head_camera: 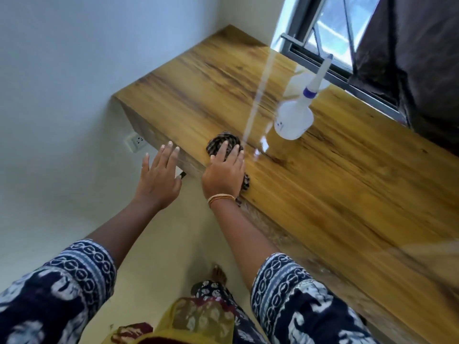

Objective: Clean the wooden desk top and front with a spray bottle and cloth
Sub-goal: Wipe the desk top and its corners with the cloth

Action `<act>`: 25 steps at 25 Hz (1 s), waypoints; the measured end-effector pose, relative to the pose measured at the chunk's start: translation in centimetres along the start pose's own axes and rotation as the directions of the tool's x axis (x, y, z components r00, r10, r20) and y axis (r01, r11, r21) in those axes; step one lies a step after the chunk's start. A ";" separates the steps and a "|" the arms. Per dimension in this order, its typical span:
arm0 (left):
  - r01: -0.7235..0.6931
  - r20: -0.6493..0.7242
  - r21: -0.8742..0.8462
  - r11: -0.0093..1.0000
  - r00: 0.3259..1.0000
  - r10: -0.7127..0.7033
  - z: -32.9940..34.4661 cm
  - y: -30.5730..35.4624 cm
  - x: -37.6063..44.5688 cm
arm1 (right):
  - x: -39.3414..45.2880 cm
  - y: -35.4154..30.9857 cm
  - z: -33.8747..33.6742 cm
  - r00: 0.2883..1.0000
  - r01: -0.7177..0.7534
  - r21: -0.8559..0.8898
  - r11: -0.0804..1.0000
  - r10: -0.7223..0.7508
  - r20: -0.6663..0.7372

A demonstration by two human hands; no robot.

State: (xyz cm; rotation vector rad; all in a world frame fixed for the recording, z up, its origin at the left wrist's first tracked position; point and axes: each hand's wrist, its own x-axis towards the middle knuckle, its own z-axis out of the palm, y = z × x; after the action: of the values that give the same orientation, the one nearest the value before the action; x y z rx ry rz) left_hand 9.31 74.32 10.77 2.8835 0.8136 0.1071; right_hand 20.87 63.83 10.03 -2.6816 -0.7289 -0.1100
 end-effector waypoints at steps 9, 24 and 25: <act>0.233 -0.016 0.090 0.968 0.972 -0.233 -1.2 -7.0 1.1 | 6.2 -10.6 4.5 0.958 0.252 0.022 0.967 -0.253 0.137; 0.225 -0.016 -0.042 0.974 0.974 -0.225 -1.5 -17.5 5.3 | 16.2 -20.7 8.3 0.696 0.647 0.185 0.740 -0.672 0.255; 0.209 -0.022 -0.069 0.976 0.977 -0.211 -1.5 -17.8 5.8 | 16.4 -20.2 8.2 0.626 0.719 0.205 0.664 -0.747 0.226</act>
State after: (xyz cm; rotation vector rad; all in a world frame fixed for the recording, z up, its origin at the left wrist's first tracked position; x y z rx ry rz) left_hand 4.96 92.52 9.66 2.7208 1.0927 0.1503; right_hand 24.74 90.83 11.55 -2.1404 -1.8538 0.1251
